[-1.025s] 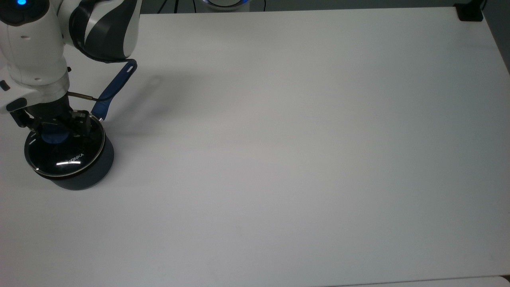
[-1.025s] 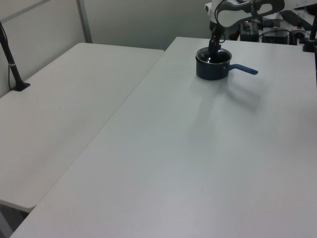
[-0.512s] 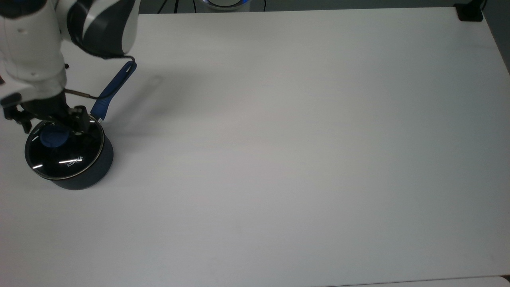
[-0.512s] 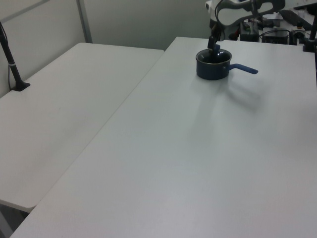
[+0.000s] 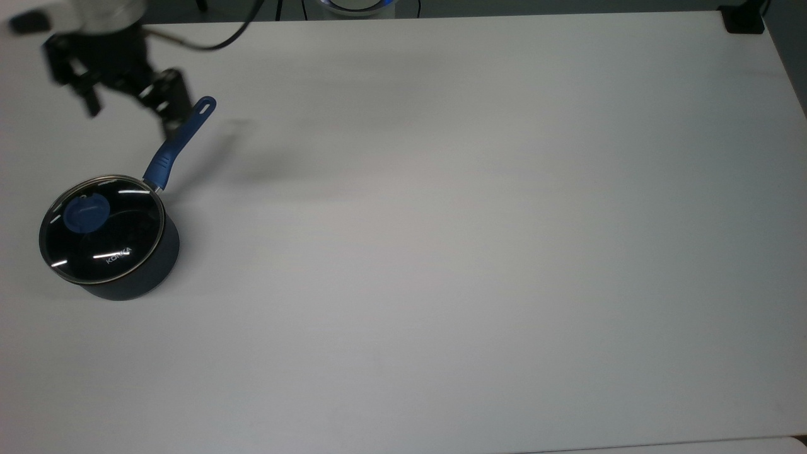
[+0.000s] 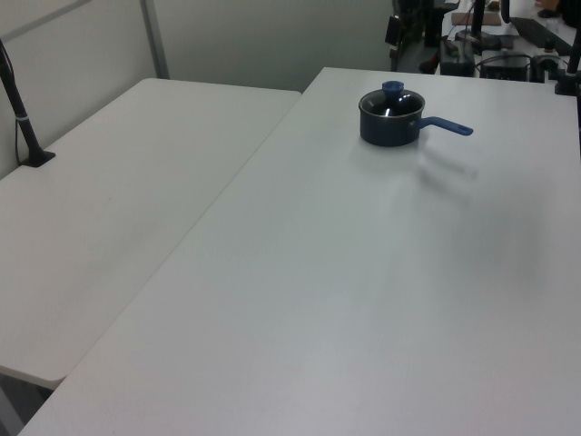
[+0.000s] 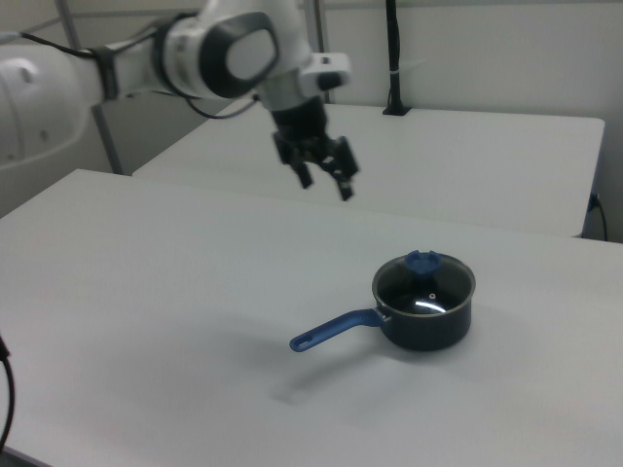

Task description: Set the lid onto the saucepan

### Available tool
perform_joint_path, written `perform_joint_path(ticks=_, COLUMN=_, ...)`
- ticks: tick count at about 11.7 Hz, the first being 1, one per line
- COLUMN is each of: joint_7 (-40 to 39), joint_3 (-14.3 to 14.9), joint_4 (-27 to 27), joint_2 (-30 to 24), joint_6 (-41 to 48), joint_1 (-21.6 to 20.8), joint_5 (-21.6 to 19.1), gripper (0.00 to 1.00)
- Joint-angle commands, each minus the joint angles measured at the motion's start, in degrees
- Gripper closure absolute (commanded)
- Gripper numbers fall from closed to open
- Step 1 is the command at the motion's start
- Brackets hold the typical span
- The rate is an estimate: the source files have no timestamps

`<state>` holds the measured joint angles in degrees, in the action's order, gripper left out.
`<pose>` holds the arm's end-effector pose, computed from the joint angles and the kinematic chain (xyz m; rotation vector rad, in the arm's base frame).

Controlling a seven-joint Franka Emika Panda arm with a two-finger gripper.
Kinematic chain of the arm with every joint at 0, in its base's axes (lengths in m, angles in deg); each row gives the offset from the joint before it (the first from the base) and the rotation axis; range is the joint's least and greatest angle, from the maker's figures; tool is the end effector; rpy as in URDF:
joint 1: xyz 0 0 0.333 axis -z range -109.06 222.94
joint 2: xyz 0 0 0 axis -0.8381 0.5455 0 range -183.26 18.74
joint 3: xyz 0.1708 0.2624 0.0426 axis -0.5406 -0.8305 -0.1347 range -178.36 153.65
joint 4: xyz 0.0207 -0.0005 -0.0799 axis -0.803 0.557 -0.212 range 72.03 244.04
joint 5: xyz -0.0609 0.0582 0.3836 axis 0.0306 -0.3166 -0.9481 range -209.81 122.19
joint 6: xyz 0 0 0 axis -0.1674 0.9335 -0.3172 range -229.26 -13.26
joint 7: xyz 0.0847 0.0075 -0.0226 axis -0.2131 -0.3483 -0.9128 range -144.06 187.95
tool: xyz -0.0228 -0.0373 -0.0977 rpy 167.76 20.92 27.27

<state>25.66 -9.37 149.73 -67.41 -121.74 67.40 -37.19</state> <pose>0.6392 -0.1574 0.5680 2.9599 -0.4053 0.2694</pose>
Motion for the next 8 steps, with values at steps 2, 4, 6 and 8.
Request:
perform_joint_path(ticks=2, joint_7=6.7, joint_3=0.8, joint_4=11.2, joint_2=-14.3, joint_6=10.9, joint_1=-7.5, joint_5=-4.2, gripper=0.00)
perform_joint_path(ticks=4, joint_7=6.8, joint_3=1.2, joint_4=15.8, joint_2=-17.9, joint_6=11.2, joint_1=-11.5, joint_5=-5.1, gripper=0.00)
perform_joint_path(ticks=6, joint_7=2.6, joint_3=1.3, joint_4=18.6, joint_2=-19.5, joint_6=9.7, joint_1=-12.7, joint_5=-4.8, gripper=0.00)
perform_joint_path(ticks=8, joint_7=-4.5, joint_3=1.3, joint_4=18.4, joint_2=-19.2, joint_6=8.6, joint_1=-12.7, joint_5=-4.5, gripper=0.00)
